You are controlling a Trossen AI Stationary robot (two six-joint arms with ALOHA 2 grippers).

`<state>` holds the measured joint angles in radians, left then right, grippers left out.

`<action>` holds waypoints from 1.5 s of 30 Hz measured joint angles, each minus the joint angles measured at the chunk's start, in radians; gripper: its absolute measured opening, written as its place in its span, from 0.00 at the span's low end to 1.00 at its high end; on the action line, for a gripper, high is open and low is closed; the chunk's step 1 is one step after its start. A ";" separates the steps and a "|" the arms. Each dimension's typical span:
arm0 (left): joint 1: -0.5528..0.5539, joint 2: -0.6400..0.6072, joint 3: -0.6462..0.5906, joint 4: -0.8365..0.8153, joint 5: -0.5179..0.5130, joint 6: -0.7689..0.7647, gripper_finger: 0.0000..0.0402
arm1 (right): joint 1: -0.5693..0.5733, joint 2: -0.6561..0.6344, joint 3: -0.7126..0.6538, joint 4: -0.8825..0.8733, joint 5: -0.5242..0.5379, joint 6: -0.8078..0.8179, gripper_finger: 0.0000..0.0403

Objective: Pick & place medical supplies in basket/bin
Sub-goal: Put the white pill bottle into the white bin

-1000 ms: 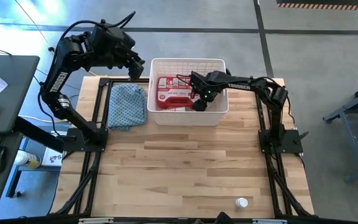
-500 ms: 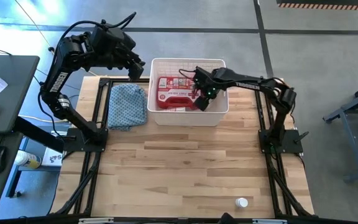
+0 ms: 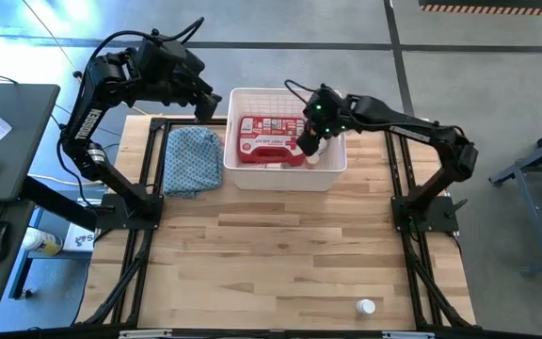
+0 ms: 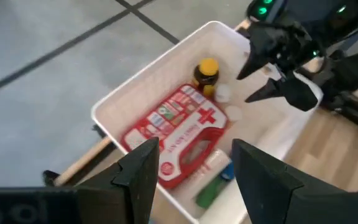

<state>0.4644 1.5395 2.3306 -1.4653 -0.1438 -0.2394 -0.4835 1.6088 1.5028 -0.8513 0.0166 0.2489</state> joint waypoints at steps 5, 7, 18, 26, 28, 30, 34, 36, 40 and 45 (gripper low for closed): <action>-0.005 -0.001 0.000 0.001 0.089 -0.032 0.58 | 0.034 -0.078 0.000 0.042 0.003 0.050 0.64; -0.030 -0.001 0.000 0.006 0.091 -0.032 0.58 | 0.054 -0.112 0.000 0.044 0.003 0.069 0.64; -0.214 0.010 0.000 0.017 0.010 -0.056 0.58 | 0.261 -0.276 0.002 -0.041 0.129 0.257 0.64; -0.328 0.051 0.001 0.036 -0.015 -0.138 0.58 | 0.457 -0.289 0.002 -0.141 -0.022 0.325 0.64; -0.361 0.064 0.000 0.052 -0.056 -0.162 0.58 | 0.516 -0.287 0.002 -0.175 -0.022 0.364 0.64; -0.393 0.077 0.000 0.094 -0.108 -0.188 0.58 | 0.577 -0.286 0.001 -0.205 -0.006 0.429 0.64; -0.434 0.109 0.000 0.191 -0.151 -0.252 0.58 | 0.712 -0.286 0.001 -0.234 -0.005 0.571 0.64; -0.457 0.130 0.000 0.227 -0.156 -0.265 0.58 | 0.784 -0.286 0.001 -0.247 0.002 0.621 0.64; -0.516 0.169 0.000 0.242 -0.157 -0.337 0.58 | 0.935 -0.281 0.001 -0.275 0.061 0.708 0.64; -0.628 0.214 0.000 0.218 -0.166 -0.442 0.58 | 1.129 -0.274 -0.064 -0.272 0.156 0.802 0.64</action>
<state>-0.1635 1.7538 2.3306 -1.2468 -0.3097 -0.6814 0.6454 1.3349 1.4390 -1.1232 0.1730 1.0509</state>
